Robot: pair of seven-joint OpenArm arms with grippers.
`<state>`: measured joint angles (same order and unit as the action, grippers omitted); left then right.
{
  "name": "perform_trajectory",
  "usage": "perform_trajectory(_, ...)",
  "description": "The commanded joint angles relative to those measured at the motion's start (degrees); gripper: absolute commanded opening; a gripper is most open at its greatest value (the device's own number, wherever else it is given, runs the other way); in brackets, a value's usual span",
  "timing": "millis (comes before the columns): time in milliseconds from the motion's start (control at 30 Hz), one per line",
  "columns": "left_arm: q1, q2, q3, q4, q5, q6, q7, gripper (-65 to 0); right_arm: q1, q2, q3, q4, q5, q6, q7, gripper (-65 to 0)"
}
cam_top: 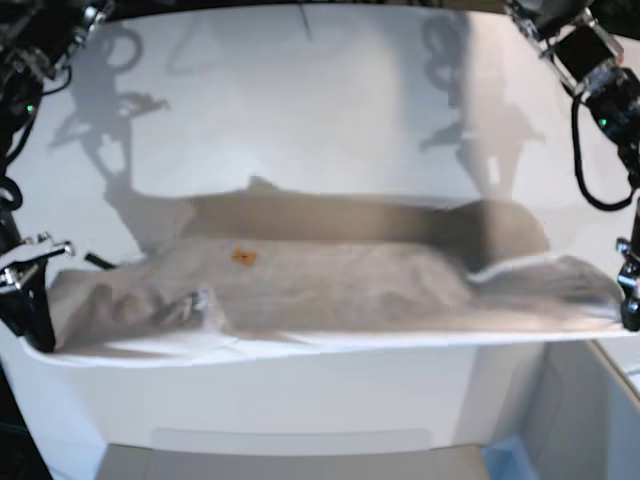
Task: Layout the t-shirt on the table in an organized manner, then fold the t-shirt properly
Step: 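Lift the t-shirt high with both grippers and swing it across the table, then lower the t-shirt onto the table and reach the left gripper toward its middle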
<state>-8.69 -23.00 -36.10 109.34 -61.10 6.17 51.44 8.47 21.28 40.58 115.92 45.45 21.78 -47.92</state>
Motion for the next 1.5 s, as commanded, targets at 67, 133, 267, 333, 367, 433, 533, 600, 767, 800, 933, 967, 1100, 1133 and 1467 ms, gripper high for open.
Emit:
perform_trajectory(67, 2.5, -1.3, -5.4, 4.6, -4.5, -3.0, -1.9, -63.2, 4.8, 0.2, -1.4, 1.1, 1.3, -0.3, 2.6, -65.0)
perform_trajectory(133, 4.5, -1.3, -7.7, 5.6, -6.6, -3.1, -1.9, -63.2, 6.4, 0.0, -1.9, 1.1, 3.3, -0.3, 2.6, -65.0)
perform_trajectory(267, 7.7, -1.2, -12.3, 6.7, -10.1, -3.2, -1.9, -63.2, 7.8, -1.3, -1.7, 2.0, 7.4, -0.3, 2.6, -65.0)
perform_trajectory(333, 9.3, -1.3, -14.6, 6.9, -12.8, -3.2, -1.9, -63.2, 7.8, -1.9, -1.5, 2.3, 9.7, -0.2, 2.7, -65.0)
perform_trajectory(367, 10.0, -1.4, -15.9, 7.0, -14.3, -3.2, -1.9, -63.2, 7.6, -2.2, -1.1, 2.3, 11.1, -0.2, 2.7, -65.0)
perform_trajectory(433, 10.8, -1.5, -19.2, 7.0, -17.3, -3.3, -1.9, -63.2, 6.4, -2.8, 2.4, 2.4, 15.0, -0.2, 3.2, -65.0)
perform_trajectory(533, 11.3, -2.0, -24.7, 7.0, -19.8, -3.5, -1.4, -63.2, 6.0, -3.1, 6.9, 2.4, 22.5, -0.2, 4.3, -65.0)
perform_trajectory(600, 11.3, -3.8, -26.2, 7.0, -20.9, -5.5, -1.4, -63.2, 6.0, -2.8, 8.6, 2.4, 25.7, -0.2, 4.7, -65.0)
perform_trajectory(767, 10.8, -4.8, -28.7, 7.0, -21.6, -9.7, -1.5, -63.2, 6.3, -2.2, 9.8, 2.4, 29.9, -0.1, 5.0, -65.0)
perform_trajectory(800, 10.7, -4.8, -29.9, 7.0, -21.7, -9.8, -1.5, -63.2, 7.1, -2.2, 9.8, 2.4, 30.5, 0.0, 4.9, -65.0)
perform_trajectory(933, 6.7, -4.8, -33.7, 7.2, -21.9, -9.8, -1.4, -63.2, 11.4, -2.4, 9.8, 2.4, 31.5, 2.9, 4.6, -65.0)
perform_trajectory(967, 6.5, -4.8, -35.0, 7.2, -22.9, -9.8, -1.4, -63.2, 12.3, -2.4, 9.8, 2.4, 32.2, 3.2, 4.6, -65.0)
perform_trajectory(1100, 6.7, -4.8, -40.9, 7.2, -23.9, -9.8, -1.4, -63.2, 12.8, -2.3, 9.8, 2.4, 37.5, 3.5, 4.5, -65.0)
perform_trajectory(1133, 6.7, -4.7, -42.3, 7.2, -23.9, -9.8, -1.3, -63.2, 12.8, -2.3, 9.8, 2.4, 38.4, 3.5, 4.5, -65.0)
perform_trajectory(1467, 7.6, -4.3, -43.0, 7.0, -23.9, -9.8, 11.5, -63.1, 11.4, -4.3, 9.8, 2.3, 39.5, 5.7, -4.6, -65.0)
